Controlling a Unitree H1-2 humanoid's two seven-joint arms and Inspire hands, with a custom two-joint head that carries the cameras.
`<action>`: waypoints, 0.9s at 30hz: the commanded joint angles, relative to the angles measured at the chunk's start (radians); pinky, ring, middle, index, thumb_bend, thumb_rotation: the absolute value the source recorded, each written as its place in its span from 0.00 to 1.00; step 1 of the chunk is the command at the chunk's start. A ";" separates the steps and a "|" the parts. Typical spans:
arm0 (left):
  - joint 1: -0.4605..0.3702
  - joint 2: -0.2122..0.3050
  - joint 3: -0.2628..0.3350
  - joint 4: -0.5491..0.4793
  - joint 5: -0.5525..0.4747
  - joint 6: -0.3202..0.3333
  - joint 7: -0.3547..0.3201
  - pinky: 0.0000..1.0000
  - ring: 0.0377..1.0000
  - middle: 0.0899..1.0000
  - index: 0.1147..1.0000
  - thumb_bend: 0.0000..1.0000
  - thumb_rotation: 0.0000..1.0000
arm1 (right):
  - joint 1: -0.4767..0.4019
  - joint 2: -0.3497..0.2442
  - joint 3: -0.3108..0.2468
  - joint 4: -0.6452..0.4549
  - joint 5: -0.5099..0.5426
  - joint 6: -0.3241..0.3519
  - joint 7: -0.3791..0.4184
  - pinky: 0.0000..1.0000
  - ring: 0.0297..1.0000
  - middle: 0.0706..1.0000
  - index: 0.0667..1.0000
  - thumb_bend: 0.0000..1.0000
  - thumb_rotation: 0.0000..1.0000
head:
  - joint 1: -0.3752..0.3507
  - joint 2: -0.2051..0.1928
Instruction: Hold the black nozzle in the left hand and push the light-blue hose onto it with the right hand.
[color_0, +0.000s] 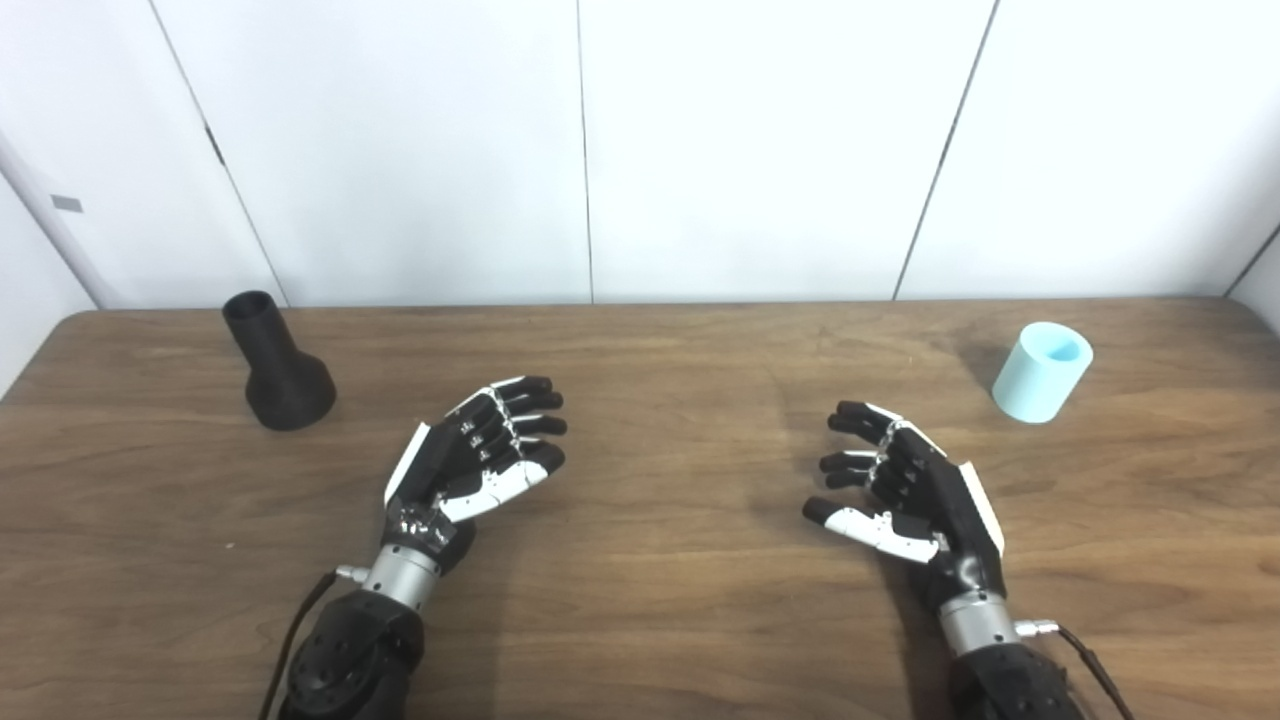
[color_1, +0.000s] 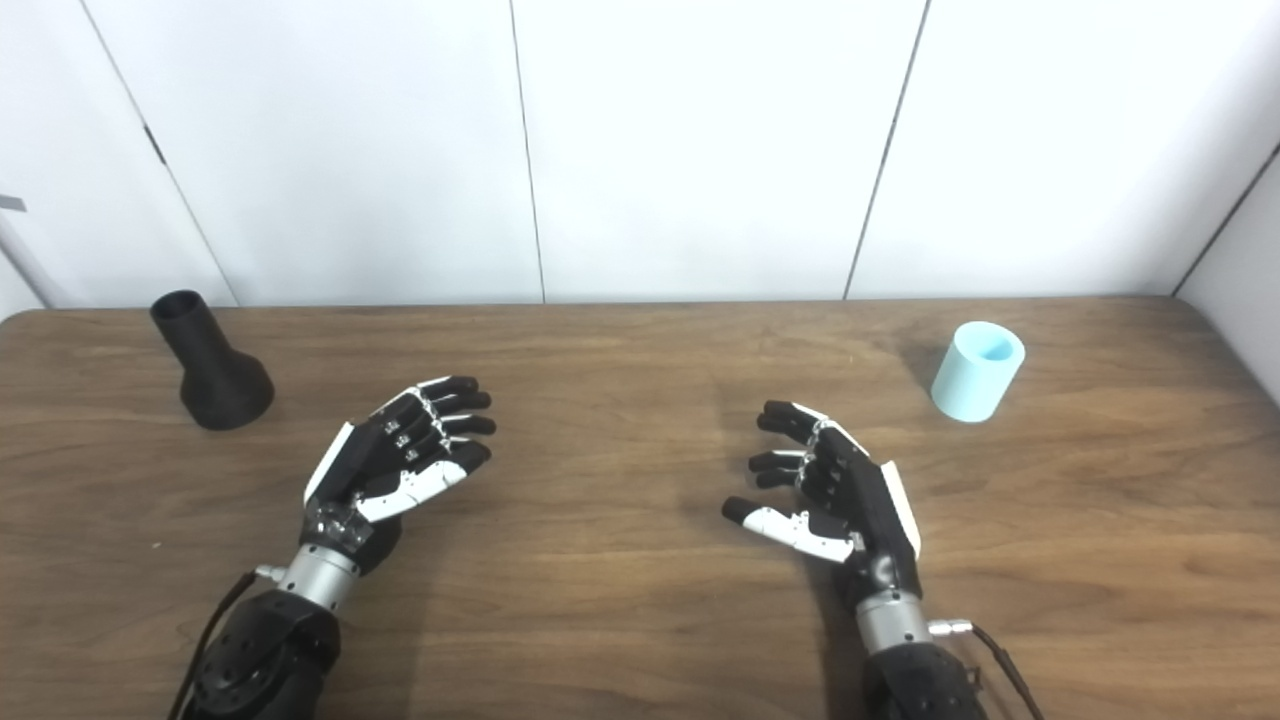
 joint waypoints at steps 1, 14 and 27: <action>0.073 -0.001 -0.001 0.073 -0.006 0.003 -0.003 0.57 0.65 0.69 0.66 0.68 0.03 | 0.005 -0.004 0.000 -0.013 0.000 -0.017 0.004 0.55 0.58 0.72 0.70 0.74 0.04 | -0.001 0.001; 0.073 -0.001 -0.004 0.072 -0.001 0.004 -0.001 0.57 0.65 0.69 0.67 0.67 0.03 | 0.006 -0.004 0.000 -0.018 -0.002 -0.002 0.002 0.52 0.58 0.72 0.70 0.74 0.06 | 0.002 0.005; 0.062 -0.057 -0.041 0.132 0.059 -0.043 0.041 0.56 0.65 0.68 0.66 0.71 0.08 | 0.011 -0.072 -0.033 0.027 0.024 -0.055 0.036 0.60 0.61 0.75 0.73 0.70 0.06 | 0.327 -0.072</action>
